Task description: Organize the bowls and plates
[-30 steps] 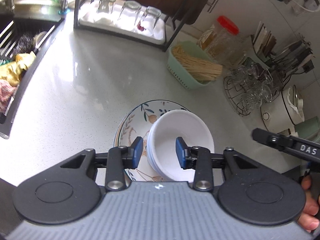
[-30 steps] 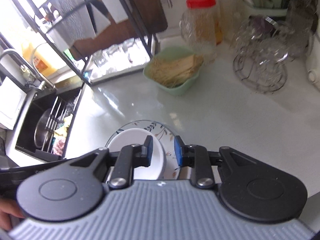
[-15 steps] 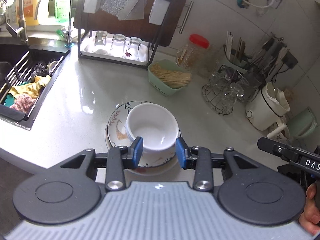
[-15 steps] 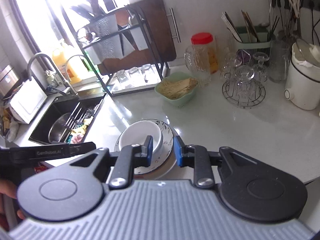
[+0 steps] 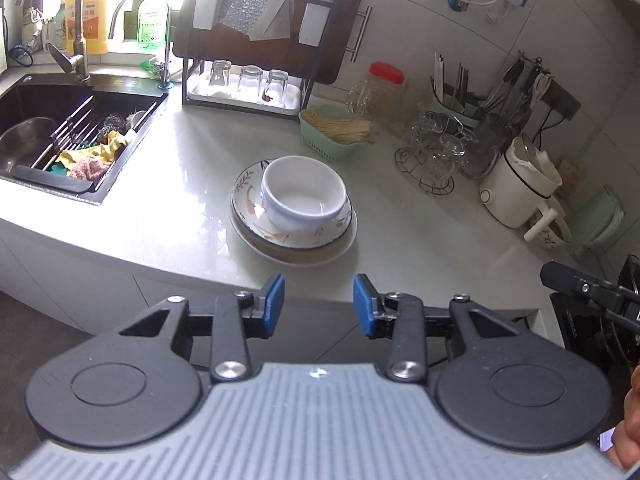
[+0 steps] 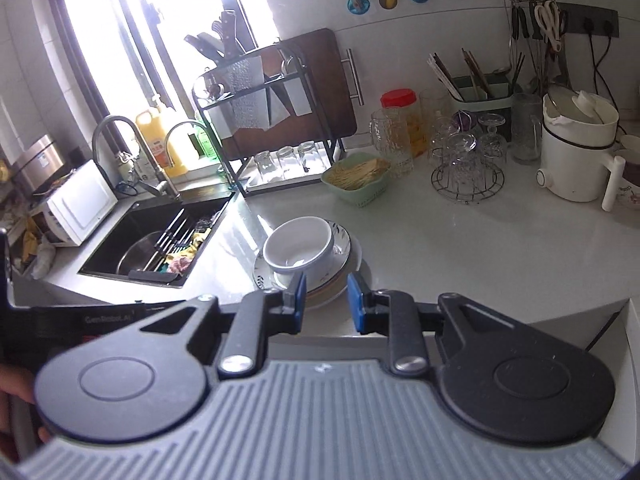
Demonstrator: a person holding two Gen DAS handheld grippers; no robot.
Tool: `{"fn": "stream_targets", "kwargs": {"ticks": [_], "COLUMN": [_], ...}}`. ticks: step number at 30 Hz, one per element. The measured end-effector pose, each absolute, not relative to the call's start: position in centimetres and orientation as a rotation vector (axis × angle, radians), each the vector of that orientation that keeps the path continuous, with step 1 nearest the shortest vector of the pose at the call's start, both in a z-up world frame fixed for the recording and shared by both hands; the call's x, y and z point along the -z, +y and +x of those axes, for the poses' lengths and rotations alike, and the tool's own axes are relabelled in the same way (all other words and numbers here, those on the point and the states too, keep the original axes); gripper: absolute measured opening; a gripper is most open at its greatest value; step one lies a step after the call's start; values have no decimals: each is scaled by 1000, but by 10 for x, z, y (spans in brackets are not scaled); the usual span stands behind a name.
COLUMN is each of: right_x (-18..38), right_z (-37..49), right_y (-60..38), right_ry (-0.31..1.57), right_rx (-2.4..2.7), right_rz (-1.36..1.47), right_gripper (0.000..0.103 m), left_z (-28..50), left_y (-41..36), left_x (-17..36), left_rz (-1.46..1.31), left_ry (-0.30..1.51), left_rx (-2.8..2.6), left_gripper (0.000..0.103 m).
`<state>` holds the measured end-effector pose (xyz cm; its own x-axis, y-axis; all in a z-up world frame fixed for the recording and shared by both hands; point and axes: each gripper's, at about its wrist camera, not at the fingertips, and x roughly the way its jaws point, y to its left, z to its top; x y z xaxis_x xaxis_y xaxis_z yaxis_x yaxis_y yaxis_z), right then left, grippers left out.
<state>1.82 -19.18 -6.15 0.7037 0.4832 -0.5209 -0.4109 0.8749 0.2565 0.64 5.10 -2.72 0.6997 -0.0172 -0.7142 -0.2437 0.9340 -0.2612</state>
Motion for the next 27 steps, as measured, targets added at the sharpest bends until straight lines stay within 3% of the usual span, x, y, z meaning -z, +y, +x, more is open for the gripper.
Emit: {"fn": "stream_targets", "kwargs": {"ticks": [2,4,5,6,13,16,27], "right_x": [63,64,64,64,80,85,83], "right_z": [8,-1,-4,-8,-21,-22,-14], "right_y": [-194,-193,-193,-193,-186,-179,-154], "right_ry": [604,591,578,561,561,553,538], "right_rx": [-503,-496,-488,-483,-472,-467,-399], "right_rz": [119,105,98,89,53,48,74], "right_gripper": [27,48,66,74,73,85,86], "left_z": [-4,-13,-18,-22,-38,-39,-27], "left_y": [47,43,41,39,47,54,79], "left_x": [25,22,21,22,34,36,25], "left_rz": [-332,-307,-288,-257,-231,-221,-240], "left_ry": [777,761,753,746,749,745,749], "left_rx": [-140,-153,-157,-165,-196,-204,-163], "left_gripper": [64,74,77,78,86,91,94]}}
